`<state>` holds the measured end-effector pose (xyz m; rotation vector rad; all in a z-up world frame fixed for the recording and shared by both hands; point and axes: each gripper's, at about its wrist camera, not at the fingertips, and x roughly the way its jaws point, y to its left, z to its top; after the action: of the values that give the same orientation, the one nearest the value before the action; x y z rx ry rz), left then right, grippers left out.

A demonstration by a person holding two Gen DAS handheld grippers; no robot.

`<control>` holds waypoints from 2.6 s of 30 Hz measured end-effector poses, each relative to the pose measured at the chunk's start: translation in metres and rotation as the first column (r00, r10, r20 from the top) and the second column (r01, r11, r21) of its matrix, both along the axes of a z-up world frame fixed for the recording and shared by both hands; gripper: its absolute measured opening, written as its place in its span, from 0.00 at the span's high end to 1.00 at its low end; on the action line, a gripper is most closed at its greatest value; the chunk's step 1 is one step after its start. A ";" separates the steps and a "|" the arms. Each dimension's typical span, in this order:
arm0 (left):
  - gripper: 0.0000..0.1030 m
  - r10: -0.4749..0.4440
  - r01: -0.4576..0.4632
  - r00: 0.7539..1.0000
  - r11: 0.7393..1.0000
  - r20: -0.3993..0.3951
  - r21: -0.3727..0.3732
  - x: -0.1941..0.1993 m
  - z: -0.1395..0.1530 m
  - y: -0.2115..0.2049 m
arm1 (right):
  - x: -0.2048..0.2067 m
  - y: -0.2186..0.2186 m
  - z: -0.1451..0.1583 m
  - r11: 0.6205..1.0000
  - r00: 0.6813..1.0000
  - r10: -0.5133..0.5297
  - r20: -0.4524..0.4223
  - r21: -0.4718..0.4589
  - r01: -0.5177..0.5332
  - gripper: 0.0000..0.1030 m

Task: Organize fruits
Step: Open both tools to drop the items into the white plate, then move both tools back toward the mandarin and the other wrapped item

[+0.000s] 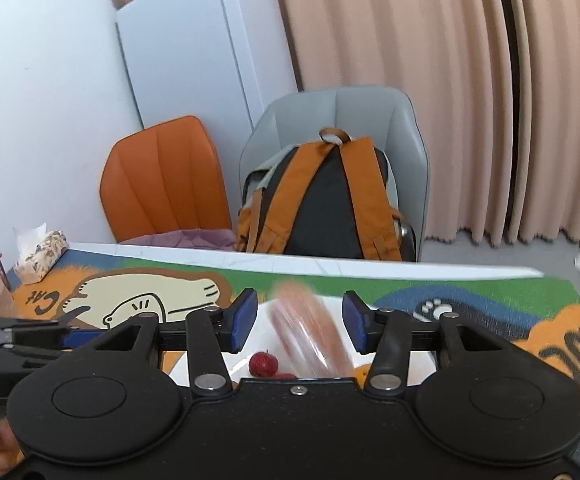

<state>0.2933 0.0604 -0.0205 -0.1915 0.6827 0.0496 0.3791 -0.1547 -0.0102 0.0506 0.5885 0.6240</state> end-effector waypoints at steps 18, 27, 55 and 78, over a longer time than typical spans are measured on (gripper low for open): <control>0.31 0.018 -0.018 1.000 0.999 0.010 -0.035 -0.044 0.006 -0.003 | -0.056 -0.038 0.003 0.997 0.998 -0.038 -0.059 0.066 0.042 0.48; 0.26 0.022 -0.022 1.000 0.999 0.012 -0.028 -0.071 0.010 -0.006 | -0.091 -0.042 0.008 0.996 0.999 0.007 -0.047 0.088 -0.003 0.20; 0.05 0.030 -0.031 0.999 0.998 -0.018 -0.055 -0.127 -0.008 0.004 | -0.150 -0.031 -0.021 0.995 0.996 0.058 -0.073 0.085 -0.052 0.00; 0.07 0.092 -0.094 0.995 0.994 -0.043 -0.051 -0.131 -0.025 0.032 | -0.129 0.014 -0.061 0.996 0.990 0.087 -0.109 -0.009 -0.089 0.16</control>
<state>0.1626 0.0920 -0.0455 -0.2735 0.7153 0.1248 0.2498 -0.1409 -0.0710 0.0461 0.7030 0.7060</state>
